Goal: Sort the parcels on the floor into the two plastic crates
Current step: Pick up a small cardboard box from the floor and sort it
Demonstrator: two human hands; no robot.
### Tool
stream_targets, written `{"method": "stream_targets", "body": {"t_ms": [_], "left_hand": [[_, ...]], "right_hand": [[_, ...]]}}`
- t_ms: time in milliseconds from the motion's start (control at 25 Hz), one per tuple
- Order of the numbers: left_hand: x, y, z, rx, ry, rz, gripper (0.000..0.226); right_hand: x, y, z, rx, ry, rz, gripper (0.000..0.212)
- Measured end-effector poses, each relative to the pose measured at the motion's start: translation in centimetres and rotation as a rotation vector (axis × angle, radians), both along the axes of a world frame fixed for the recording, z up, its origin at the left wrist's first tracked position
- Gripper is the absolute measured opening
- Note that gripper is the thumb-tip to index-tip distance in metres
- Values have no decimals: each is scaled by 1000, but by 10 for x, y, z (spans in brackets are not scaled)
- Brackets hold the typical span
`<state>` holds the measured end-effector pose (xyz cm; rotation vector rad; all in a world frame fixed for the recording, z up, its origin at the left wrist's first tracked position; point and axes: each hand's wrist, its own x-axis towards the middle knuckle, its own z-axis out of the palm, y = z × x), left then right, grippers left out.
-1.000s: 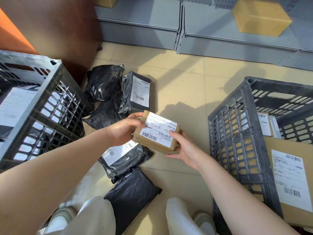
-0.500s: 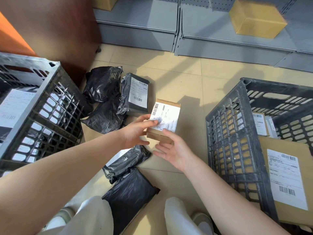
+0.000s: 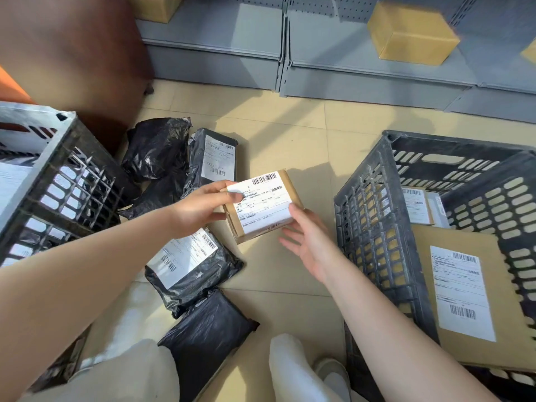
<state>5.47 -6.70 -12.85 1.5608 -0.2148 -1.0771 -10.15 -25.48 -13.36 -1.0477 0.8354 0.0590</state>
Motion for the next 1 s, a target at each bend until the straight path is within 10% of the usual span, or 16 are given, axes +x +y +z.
{"method": "stream_targets", "body": {"t_ms": [240,640,880,1000], "left_hand": [[-6,-26,36,2,-21,-83,72],[-42,-113,95,-136,-115,17,23],[-74,-161,104,-91,-124,18,32],[-84,-167,91,-17,-124,-58,33]], "right_hand": [[-11,-20,38,-20,-40,3,12],[-31,-73,89,-38,-167,-213,78],[-70,-131,109,-75,-208,-351,27],[-93,-173,108,-101,-212,-524,43]]}}
